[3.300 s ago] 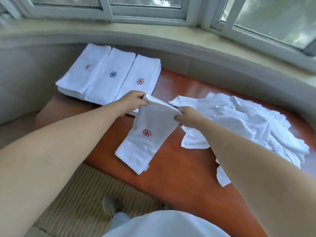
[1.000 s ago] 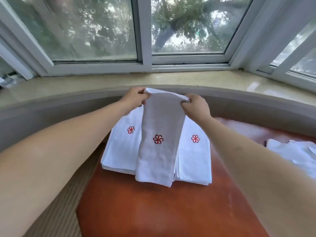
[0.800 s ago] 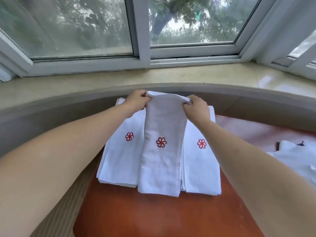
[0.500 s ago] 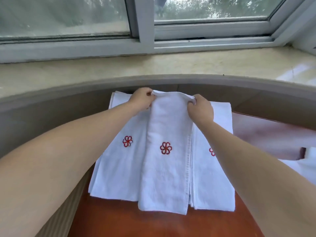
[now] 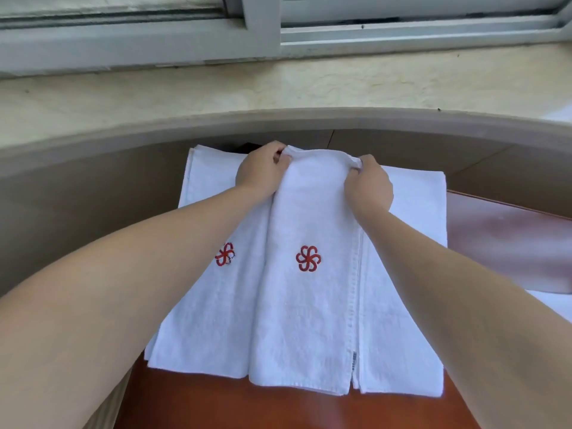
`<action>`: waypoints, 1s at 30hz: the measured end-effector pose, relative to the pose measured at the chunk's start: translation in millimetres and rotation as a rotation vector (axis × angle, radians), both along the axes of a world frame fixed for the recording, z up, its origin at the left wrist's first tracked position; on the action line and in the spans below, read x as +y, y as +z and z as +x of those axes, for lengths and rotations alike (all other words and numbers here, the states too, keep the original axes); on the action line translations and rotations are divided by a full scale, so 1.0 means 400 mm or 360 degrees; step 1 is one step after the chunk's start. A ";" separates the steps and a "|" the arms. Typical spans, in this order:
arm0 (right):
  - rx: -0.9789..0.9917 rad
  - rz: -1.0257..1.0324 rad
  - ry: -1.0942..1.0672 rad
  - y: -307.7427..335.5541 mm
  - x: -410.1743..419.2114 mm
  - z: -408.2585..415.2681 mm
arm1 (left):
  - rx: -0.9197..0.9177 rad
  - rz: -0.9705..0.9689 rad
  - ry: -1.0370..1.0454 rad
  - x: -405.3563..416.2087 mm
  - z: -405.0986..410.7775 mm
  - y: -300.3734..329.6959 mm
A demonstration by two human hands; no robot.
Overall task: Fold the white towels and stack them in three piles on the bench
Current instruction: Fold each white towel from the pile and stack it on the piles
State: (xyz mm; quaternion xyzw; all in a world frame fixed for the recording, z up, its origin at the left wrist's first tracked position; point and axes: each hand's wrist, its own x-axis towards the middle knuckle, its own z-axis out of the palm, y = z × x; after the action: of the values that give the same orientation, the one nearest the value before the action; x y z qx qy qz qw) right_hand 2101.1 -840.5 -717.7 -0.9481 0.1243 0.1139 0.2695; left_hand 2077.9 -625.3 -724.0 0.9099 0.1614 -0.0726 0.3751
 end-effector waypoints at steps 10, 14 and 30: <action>-0.0238 0.0244 -0.0104 0.002 0.009 -0.060 | -0.0210 0.0333 -0.0379 -0.017 -0.079 0.024; -0.0264 -0.0035 0.0747 -0.005 0.004 -0.199 | -0.0134 0.1008 -0.1125 -0.026 -0.214 0.000; -0.0136 -0.0668 0.1229 -0.018 -0.153 -0.707 | -0.0041 0.1073 -0.1229 -0.070 -0.683 -0.046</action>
State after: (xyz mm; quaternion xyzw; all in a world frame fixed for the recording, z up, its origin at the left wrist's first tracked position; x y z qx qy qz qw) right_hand 1818.3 -901.6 -725.1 -0.9631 -0.2299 0.1394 0.0137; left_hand 1804.6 -653.4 -742.5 0.9744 -0.1766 -0.1386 0.0086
